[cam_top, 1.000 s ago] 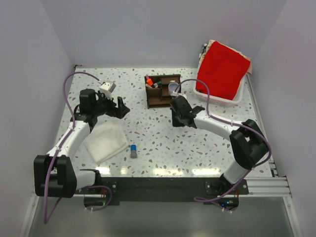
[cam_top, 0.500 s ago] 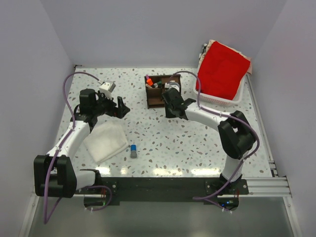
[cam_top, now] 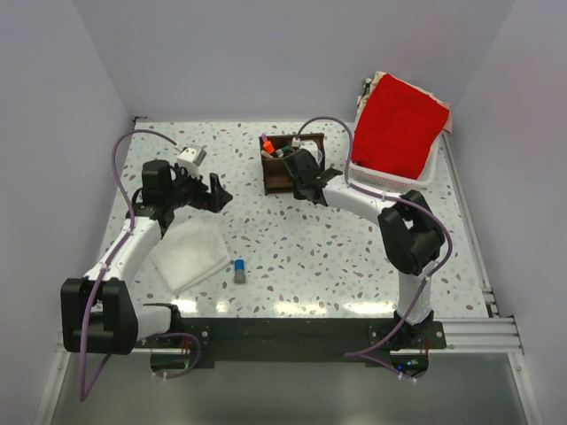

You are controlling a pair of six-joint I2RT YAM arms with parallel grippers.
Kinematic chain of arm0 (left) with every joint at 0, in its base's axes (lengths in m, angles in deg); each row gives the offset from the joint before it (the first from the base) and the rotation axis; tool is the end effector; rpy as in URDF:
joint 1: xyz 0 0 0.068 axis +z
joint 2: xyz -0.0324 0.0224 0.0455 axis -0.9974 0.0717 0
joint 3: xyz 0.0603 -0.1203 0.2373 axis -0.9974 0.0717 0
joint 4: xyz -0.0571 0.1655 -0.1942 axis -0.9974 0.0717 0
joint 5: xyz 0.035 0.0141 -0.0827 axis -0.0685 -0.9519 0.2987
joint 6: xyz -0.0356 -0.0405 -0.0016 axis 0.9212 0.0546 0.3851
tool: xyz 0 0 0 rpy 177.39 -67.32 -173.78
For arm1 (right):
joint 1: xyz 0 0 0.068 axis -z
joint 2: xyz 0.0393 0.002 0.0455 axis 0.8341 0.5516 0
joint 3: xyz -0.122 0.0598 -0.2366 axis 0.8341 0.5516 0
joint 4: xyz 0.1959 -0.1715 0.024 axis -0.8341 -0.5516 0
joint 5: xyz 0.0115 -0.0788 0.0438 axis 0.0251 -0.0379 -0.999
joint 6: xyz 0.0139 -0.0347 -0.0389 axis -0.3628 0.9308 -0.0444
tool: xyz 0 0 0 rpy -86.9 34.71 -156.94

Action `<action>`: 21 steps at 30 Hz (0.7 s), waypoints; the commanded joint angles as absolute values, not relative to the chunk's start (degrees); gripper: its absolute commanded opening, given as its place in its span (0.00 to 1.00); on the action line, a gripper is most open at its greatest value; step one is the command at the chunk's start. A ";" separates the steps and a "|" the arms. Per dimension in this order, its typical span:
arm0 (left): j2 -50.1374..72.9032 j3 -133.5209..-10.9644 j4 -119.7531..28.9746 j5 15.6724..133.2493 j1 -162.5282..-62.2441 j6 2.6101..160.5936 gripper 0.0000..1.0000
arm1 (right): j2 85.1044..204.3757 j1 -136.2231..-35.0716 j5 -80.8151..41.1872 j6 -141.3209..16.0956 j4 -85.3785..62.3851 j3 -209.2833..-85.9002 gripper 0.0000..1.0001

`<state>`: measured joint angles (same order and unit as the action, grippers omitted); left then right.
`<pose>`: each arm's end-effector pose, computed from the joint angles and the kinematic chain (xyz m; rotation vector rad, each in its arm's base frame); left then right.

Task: Sort the stationery into containers
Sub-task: Place the stationery in the storage box.

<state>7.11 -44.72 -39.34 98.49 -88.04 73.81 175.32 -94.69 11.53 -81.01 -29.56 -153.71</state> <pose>0.2695 -0.0291 0.2550 0.3102 2.0530 -0.6528 0.3471 0.2546 0.2088 -0.0788 2.3266 0.0466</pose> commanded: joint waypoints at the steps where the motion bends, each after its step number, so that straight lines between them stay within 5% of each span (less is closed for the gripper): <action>1: 6.03 -44.28 -41.62 99.25 -87.29 74.33 1.00 | 176.33 -93.96 16.21 -80.14 -26.64 -157.47 0.00; 21: 6.20 -43.76 -41.97 99.42 -87.21 74.59 1.00 | 180.82 -92.82 17.97 -78.21 -24.70 -161.43 0.02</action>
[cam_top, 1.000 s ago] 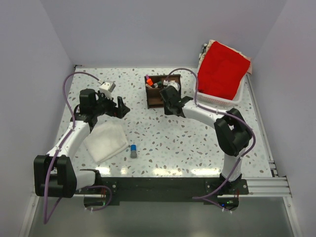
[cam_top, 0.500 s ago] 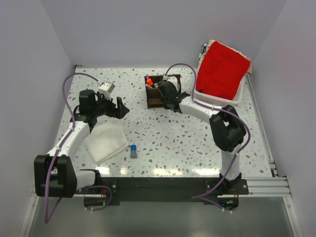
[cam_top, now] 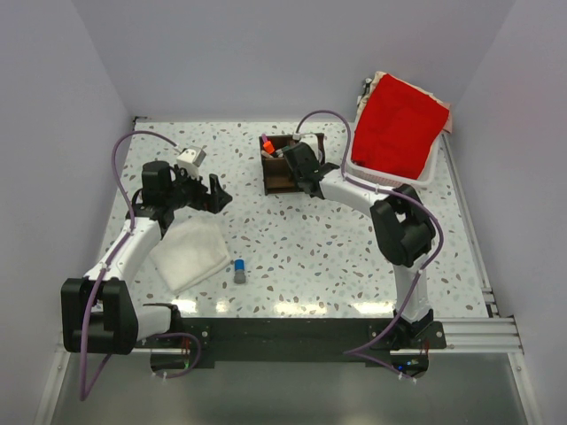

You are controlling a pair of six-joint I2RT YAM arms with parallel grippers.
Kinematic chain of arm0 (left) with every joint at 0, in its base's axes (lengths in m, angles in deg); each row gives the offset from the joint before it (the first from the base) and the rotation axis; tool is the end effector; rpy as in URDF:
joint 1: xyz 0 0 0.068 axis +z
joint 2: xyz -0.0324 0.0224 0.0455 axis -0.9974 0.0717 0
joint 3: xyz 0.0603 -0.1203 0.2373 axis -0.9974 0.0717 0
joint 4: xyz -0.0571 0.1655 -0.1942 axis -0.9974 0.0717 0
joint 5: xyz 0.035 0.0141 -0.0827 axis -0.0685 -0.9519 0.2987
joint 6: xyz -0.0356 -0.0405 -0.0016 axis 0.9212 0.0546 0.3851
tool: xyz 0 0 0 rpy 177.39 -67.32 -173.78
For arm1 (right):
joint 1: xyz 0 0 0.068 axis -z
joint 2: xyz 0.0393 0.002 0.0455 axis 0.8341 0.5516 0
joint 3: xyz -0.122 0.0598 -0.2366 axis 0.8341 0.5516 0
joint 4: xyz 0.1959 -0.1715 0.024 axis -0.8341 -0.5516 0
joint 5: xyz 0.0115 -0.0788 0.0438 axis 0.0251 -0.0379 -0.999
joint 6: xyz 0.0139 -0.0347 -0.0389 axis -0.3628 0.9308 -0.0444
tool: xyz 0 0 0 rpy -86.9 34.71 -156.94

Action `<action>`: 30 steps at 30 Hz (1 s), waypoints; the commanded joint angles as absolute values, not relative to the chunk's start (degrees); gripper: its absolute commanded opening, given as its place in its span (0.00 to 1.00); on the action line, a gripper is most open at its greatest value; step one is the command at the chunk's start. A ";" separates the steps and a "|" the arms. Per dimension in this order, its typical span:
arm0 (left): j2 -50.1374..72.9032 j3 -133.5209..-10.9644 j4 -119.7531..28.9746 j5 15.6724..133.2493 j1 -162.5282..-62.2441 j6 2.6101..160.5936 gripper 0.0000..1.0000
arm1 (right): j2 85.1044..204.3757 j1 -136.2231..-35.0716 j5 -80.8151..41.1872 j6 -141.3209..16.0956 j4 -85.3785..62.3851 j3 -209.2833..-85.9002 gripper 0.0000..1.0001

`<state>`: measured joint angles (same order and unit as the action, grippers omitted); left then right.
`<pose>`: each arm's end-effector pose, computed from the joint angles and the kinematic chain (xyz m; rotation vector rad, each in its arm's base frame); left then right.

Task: Sort the stationery into containers
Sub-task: Place the stationery in the storage box.

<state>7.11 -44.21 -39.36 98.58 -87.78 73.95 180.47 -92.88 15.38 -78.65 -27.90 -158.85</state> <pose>0.2687 -0.0279 0.2520 0.3018 2.0618 -0.6553 0.3750 0.2556 0.2018 -0.0486 2.2750 -0.0412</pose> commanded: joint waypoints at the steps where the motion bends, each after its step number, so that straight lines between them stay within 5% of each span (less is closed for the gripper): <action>1: 6.11 -43.76 -41.97 99.51 -87.21 74.59 1.00 | 180.90 -92.73 18.06 -78.12 -24.44 -161.52 0.04; 10: 6.11 -43.49 -42.06 99.60 -87.21 74.77 1.00 | 182.93 -92.73 18.50 -77.60 -23.56 -163.19 0.08; 12: 6.11 -43.49 -42.06 99.69 -87.20 74.77 1.00 | 182.93 -92.91 18.67 -77.59 -23.73 -163.45 0.29; 16: 5.94 -43.49 -41.97 99.77 -87.21 74.77 1.00 | 181.96 -92.99 19.11 -77.86 -24.26 -162.75 0.45; 30: 4.01 -43.40 -40.57 99.78 -87.12 74.42 1.00 | 171.42 -94.13 13.41 -81.81 -29.35 -155.64 0.47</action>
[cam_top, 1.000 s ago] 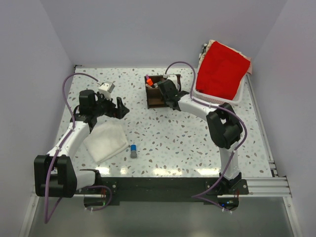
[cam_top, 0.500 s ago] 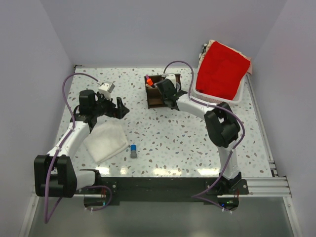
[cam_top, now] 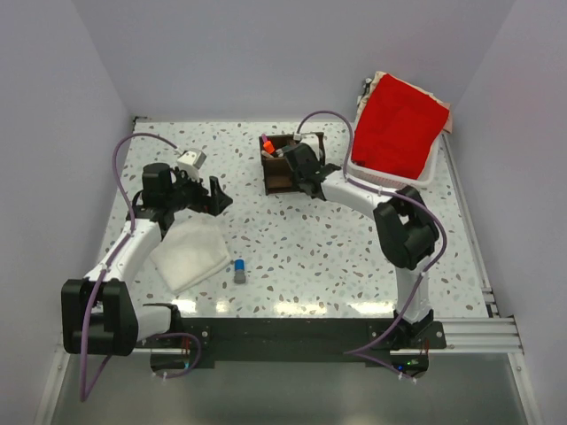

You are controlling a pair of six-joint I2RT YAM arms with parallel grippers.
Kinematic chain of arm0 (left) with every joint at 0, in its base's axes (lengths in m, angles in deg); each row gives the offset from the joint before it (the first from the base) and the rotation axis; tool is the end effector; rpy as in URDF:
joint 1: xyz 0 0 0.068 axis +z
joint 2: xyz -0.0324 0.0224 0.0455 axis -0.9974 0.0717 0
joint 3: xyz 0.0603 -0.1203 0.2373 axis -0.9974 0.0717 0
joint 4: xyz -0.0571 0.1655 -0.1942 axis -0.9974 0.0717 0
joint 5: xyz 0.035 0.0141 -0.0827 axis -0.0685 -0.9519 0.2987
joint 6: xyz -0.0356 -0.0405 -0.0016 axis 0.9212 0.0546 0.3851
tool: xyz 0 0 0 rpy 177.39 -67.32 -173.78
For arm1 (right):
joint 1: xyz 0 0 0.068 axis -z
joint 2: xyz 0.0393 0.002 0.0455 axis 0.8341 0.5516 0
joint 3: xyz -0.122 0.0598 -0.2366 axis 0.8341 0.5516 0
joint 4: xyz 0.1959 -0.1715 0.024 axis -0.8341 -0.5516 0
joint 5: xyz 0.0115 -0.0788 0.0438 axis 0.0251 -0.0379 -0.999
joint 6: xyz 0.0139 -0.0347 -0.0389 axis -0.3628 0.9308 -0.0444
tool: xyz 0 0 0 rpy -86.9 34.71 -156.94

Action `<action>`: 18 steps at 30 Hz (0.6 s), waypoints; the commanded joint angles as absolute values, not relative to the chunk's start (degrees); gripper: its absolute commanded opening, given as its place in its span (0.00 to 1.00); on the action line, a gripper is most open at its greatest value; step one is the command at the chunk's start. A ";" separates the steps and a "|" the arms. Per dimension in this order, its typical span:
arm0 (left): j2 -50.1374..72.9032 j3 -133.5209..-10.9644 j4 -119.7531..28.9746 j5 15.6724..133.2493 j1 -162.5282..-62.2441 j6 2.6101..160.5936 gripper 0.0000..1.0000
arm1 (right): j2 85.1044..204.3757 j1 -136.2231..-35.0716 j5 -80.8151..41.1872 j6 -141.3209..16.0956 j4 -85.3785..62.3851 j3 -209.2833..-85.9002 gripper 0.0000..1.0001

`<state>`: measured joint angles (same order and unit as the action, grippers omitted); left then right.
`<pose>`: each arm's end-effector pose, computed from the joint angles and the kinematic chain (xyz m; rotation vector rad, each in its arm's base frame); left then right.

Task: Sort the stationery into containers
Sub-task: Pick up the stationery from the center of the board.

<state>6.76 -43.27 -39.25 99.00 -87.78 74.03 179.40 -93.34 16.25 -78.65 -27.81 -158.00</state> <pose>0.2657 -0.0280 0.2480 0.3017 2.0724 -0.6667 0.3701 0.2558 0.2055 -0.0486 2.2640 -0.0490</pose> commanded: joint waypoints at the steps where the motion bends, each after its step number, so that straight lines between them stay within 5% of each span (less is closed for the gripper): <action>1: 3.74 -43.49 -39.52 99.43 -87.12 74.16 1.00 | 170.28 -94.22 12.19 -82.16 -30.40 -154.76 0.47; 10: -1.44 -46.30 -32.92 90.47 -83.88 70.29 1.00 | 160.78 -98.44 -22.50 -83.83 -29.37 -140.87 0.51; 18: -5.48 -46.13 -30.54 89.23 -75.43 76.26 1.00 | 171.31 -104.07 -35.89 -89.37 -23.21 -145.60 0.64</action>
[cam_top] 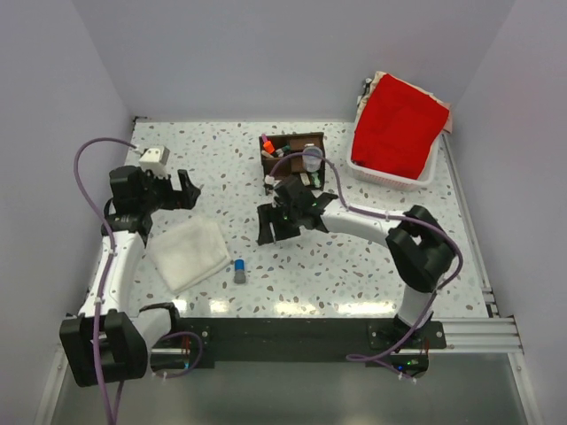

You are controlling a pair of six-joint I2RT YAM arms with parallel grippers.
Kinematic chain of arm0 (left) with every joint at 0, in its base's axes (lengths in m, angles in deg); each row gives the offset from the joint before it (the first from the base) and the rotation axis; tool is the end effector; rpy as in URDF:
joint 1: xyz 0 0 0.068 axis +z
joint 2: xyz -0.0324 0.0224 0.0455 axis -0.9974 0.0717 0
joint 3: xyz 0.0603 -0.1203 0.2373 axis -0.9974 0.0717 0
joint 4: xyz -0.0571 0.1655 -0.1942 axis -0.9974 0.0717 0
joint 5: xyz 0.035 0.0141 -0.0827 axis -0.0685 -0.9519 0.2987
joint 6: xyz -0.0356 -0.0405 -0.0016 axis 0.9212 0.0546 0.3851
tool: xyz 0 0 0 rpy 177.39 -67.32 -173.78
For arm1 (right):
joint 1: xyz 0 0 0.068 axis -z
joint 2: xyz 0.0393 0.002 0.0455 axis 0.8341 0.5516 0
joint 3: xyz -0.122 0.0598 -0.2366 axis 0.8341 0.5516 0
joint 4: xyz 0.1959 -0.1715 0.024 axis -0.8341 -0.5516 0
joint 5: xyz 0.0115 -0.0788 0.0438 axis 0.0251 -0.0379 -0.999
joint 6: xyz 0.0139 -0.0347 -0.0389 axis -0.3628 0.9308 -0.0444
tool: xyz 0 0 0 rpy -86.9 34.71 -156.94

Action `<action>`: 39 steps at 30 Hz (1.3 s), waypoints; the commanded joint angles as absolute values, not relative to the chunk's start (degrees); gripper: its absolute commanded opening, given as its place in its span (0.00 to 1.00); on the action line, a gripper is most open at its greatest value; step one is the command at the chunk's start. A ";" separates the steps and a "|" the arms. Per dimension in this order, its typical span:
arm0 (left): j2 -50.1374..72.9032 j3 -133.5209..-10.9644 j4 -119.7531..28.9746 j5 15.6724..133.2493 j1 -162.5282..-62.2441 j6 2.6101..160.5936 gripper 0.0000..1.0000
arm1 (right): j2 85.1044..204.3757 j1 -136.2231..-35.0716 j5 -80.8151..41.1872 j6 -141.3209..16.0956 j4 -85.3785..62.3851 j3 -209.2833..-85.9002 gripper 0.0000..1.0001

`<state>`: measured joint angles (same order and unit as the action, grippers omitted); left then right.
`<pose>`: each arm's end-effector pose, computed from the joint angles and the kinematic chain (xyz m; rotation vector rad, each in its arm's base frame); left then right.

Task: Sort the stationery into containers
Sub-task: Pick up the stationery from the center of the board.

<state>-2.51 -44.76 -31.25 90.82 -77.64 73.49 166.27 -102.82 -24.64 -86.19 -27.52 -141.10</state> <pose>0.2388 0.0197 0.2806 0.0532 2.0468 -0.3926 0.2604 0.2836 0.2026 -0.4633 2.5686 0.8109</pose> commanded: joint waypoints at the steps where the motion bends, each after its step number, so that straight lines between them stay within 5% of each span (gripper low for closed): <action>1: -5.84 -45.43 -30.63 89.31 -75.17 76.44 1.00 | 173.67 -104.16 -36.77 -89.29 -23.47 -147.70 0.64; 15: -11.46 -40.86 -31.68 91.07 -72.26 76.96 1.00 | 181.78 -107.49 -42.58 -89.29 -25.40 -154.57 0.65; 22: -11.55 -41.20 -31.69 91.25 -72.18 76.88 1.00 | 183.28 -110.13 -29.93 -88.05 -36.04 -157.75 0.61; 39: -12.43 -39.80 -31.95 90.72 -73.58 76.70 1.00 | 186.26 -113.56 -27.20 -87.70 -37.62 -161.60 0.59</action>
